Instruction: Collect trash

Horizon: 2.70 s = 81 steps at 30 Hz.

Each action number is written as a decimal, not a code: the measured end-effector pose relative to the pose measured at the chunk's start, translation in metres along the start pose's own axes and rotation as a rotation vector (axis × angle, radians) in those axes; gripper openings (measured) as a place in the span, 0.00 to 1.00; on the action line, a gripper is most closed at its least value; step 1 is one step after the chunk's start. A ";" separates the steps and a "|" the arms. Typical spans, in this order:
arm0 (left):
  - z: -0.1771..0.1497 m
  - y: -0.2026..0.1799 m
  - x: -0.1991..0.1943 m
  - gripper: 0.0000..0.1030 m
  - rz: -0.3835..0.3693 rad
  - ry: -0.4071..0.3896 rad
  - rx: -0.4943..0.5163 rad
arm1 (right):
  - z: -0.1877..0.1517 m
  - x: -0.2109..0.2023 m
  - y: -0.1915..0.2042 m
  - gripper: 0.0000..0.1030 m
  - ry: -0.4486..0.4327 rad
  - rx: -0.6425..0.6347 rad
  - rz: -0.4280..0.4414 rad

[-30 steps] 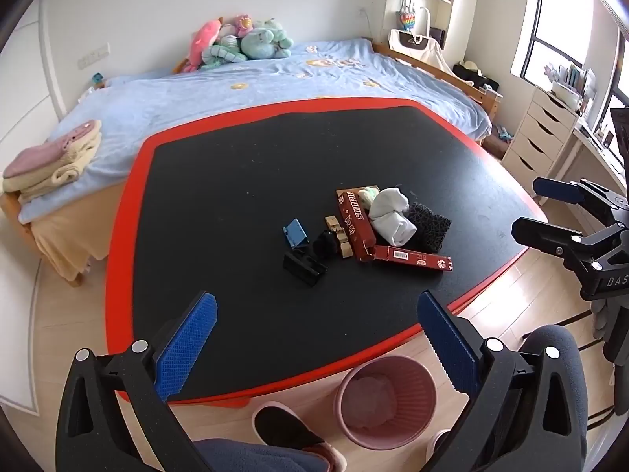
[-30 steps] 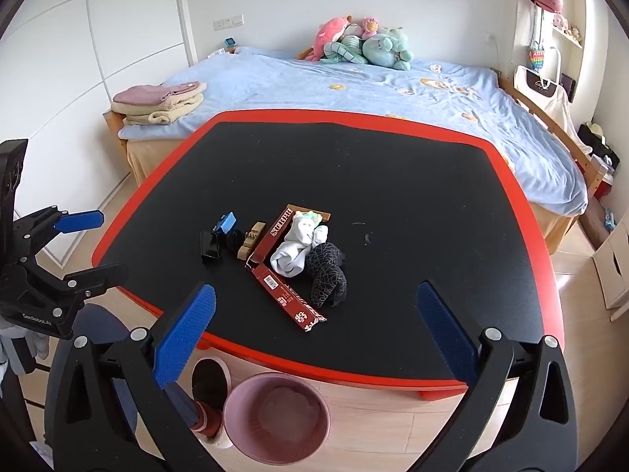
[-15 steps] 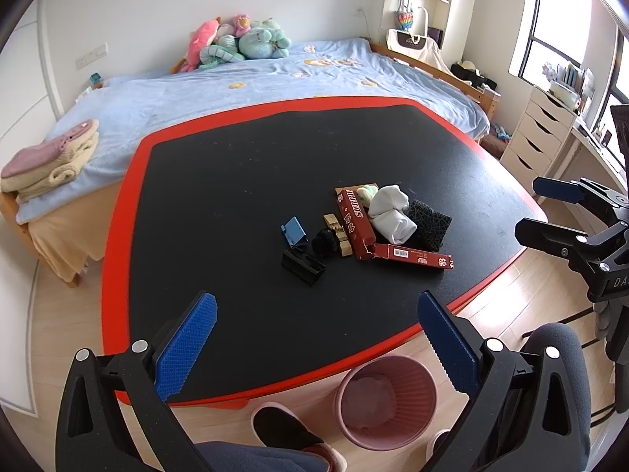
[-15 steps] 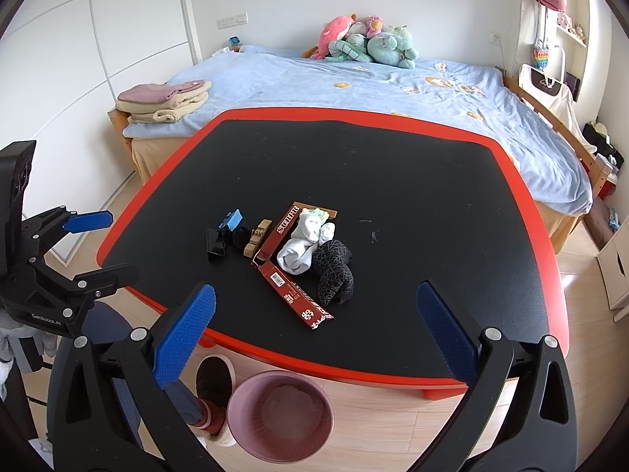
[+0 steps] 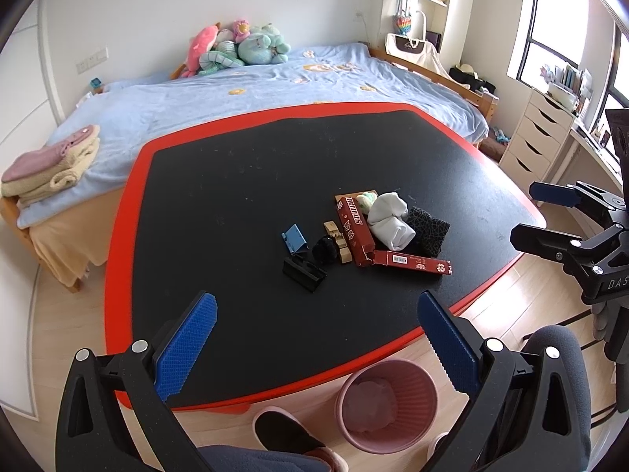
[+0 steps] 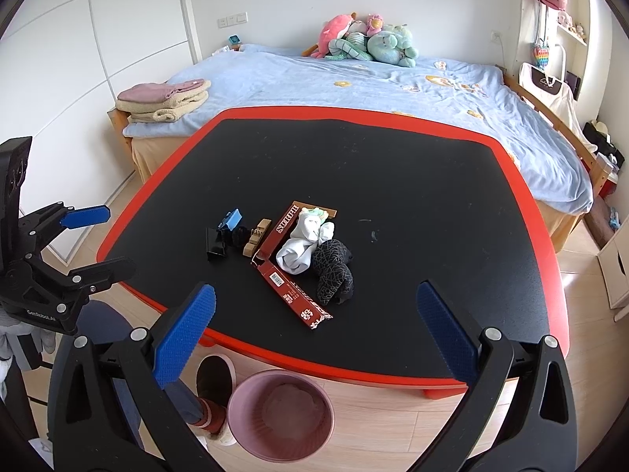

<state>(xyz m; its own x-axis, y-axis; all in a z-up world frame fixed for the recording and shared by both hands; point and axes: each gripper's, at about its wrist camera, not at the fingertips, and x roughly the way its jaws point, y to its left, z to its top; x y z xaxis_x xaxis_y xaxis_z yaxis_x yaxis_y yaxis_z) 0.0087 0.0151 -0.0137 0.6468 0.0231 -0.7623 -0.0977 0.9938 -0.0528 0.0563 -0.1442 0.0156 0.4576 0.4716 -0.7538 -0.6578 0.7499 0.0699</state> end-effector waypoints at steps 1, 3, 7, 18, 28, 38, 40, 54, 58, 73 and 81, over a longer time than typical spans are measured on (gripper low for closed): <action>0.000 -0.001 0.000 0.95 -0.004 0.002 0.001 | 0.000 0.000 0.000 0.97 0.001 0.002 0.001; -0.001 -0.001 0.001 0.95 -0.001 0.006 0.004 | 0.000 0.000 0.000 0.97 0.004 0.001 0.001; -0.004 0.000 0.002 0.95 0.001 0.008 0.001 | -0.001 0.003 0.001 0.97 0.011 0.001 0.004; -0.003 0.003 0.004 0.95 0.005 0.008 -0.003 | -0.003 0.010 0.001 0.97 0.022 -0.001 0.008; -0.003 0.004 0.007 0.95 -0.002 0.008 0.002 | -0.003 0.015 -0.002 0.97 0.033 0.003 0.012; 0.000 0.003 0.021 0.95 -0.028 0.036 0.063 | 0.002 0.034 -0.011 0.97 0.072 0.005 0.024; 0.002 0.006 0.026 0.95 -0.036 0.040 0.068 | 0.004 0.038 -0.015 0.97 0.080 0.010 0.025; 0.017 0.018 0.082 0.95 -0.137 0.152 0.166 | 0.019 0.089 -0.033 0.97 0.170 -0.006 0.065; 0.018 0.019 0.100 0.95 -0.163 0.194 0.199 | 0.021 0.104 -0.035 0.97 0.196 -0.019 0.079; 0.018 0.024 0.127 0.71 -0.220 0.224 0.214 | 0.018 0.138 -0.038 0.56 0.272 -0.032 0.142; 0.014 0.029 0.122 0.41 -0.223 0.214 0.188 | 0.015 0.141 -0.038 0.28 0.270 -0.023 0.151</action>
<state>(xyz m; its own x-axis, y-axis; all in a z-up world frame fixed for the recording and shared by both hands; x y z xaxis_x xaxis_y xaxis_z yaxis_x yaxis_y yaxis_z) 0.0955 0.0482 -0.0989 0.4619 -0.1999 -0.8641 0.1816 0.9750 -0.1285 0.1547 -0.0997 -0.0832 0.1801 0.4349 -0.8823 -0.7213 0.6682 0.1821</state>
